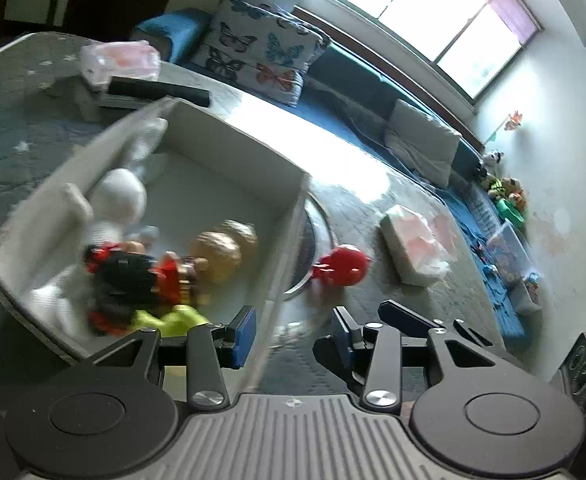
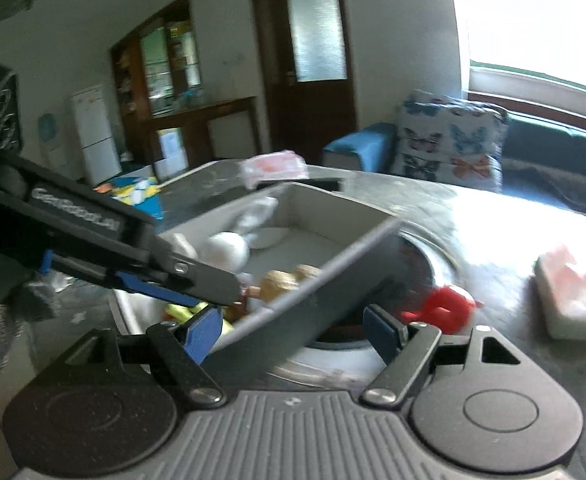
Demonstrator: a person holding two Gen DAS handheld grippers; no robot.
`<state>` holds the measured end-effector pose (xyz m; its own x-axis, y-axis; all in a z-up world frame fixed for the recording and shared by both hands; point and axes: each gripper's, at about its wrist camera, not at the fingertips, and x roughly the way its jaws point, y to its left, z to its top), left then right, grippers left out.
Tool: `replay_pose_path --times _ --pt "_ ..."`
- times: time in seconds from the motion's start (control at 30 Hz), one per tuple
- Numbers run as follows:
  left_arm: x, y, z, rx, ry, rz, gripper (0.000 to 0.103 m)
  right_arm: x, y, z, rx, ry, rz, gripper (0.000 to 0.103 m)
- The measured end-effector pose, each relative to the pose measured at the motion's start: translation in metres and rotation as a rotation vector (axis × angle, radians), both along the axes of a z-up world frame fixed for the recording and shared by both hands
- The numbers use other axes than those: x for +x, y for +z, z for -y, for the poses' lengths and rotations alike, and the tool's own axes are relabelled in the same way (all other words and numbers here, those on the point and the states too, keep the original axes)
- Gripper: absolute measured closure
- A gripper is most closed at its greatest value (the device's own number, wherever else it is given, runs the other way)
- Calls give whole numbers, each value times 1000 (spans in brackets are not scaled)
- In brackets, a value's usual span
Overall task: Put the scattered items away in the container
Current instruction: 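Move both grippers to the red toy and close them on it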
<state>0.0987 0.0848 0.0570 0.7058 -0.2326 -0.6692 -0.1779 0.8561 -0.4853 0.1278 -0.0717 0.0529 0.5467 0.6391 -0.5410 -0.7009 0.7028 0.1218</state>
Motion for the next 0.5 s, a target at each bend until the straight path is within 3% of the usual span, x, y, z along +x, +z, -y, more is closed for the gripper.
replay_pose_path --times 0.3,0.5 --pt "43 -9 43 -16 -58 -4 59 31 -22 34 -14 -130 -28 24" --pt "76 -18 57 -16 -47 -18 59 51 -34 53 43 -204 -63 24"
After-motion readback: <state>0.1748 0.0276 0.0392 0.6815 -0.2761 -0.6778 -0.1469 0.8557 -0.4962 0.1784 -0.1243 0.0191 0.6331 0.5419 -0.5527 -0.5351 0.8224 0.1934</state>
